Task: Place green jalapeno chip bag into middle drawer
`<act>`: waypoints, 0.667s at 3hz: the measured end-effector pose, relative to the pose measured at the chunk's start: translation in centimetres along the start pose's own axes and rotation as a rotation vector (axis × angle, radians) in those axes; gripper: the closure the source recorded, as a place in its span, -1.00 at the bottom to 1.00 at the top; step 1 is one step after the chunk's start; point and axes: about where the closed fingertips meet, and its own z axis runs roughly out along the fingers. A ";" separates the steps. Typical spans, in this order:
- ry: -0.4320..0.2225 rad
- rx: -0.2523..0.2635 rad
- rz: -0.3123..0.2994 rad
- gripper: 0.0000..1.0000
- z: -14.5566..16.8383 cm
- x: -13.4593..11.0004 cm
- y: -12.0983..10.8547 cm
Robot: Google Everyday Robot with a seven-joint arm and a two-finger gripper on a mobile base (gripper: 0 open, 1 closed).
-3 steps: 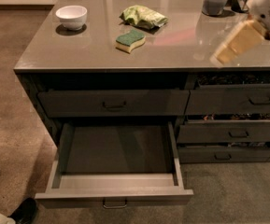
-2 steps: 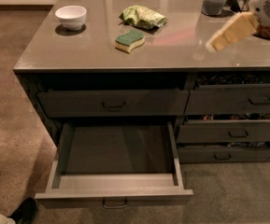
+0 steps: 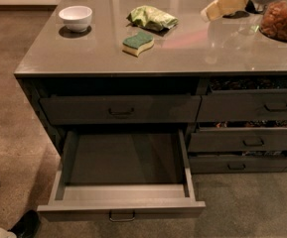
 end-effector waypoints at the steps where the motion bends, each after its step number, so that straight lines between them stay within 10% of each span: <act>1: 0.000 0.000 0.000 -1.00 0.0 0.0 0.0; 2: -0.021 0.001 0.028 -1.00 0.2 0.0 -0.1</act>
Offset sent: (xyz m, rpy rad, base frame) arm 0.0039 -0.0047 0.0006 0.0827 -0.0330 -0.0372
